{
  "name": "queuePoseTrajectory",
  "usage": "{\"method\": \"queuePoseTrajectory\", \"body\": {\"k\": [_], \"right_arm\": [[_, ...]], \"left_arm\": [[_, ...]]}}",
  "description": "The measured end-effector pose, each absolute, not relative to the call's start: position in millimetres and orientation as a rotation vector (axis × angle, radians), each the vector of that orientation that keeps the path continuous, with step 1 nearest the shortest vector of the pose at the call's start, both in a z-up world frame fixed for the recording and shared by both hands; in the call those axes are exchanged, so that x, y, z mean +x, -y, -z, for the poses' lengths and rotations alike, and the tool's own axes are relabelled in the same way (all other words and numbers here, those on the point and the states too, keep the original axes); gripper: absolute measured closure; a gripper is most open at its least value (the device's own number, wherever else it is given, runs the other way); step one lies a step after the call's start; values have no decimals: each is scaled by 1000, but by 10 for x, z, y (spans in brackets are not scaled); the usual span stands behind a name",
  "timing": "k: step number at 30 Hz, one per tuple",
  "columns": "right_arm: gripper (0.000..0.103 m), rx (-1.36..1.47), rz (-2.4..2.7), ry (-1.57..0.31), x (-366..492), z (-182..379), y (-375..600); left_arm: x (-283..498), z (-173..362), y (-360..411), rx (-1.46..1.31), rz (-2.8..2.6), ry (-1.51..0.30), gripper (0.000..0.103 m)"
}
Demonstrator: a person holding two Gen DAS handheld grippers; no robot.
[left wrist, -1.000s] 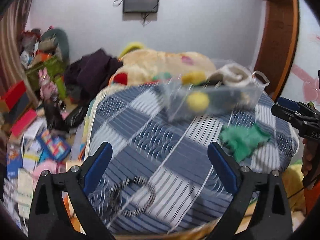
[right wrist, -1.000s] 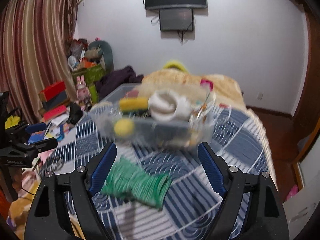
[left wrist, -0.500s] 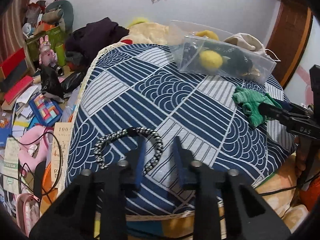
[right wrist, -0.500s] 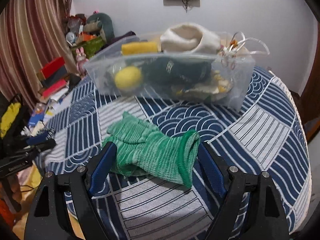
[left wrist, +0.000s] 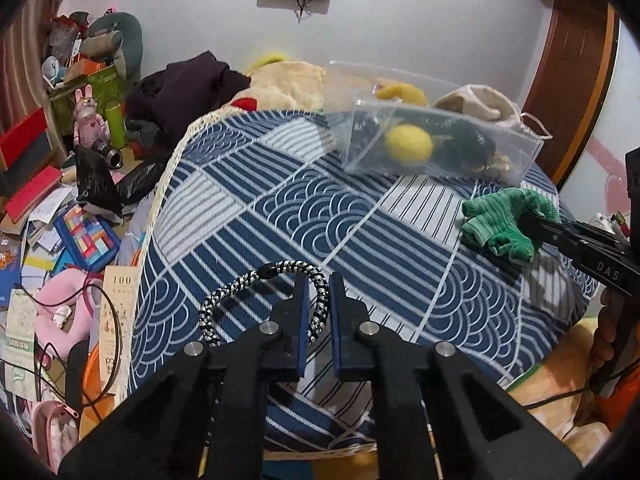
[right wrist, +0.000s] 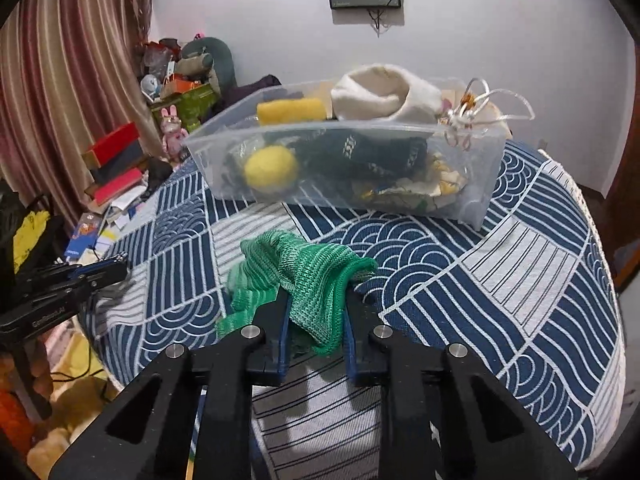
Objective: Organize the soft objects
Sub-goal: 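Drop the cord into the box with the left gripper while the right gripper drops the green glove in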
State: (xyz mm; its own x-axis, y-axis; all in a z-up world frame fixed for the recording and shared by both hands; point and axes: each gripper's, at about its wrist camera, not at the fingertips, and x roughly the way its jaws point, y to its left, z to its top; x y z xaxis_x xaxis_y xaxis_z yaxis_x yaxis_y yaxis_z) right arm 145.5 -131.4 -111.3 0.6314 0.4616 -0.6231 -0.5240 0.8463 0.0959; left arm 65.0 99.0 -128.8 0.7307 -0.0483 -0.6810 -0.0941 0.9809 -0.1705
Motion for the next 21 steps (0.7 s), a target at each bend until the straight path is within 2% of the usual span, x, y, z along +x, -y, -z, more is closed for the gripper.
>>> {"method": "queuePoseTrajectory", "body": {"k": [21], "right_arm": [[85,-10,-499,-470,1642,396,1534]], "left_arm": [[1355,319,-568,-81,100,-512,94]]}}
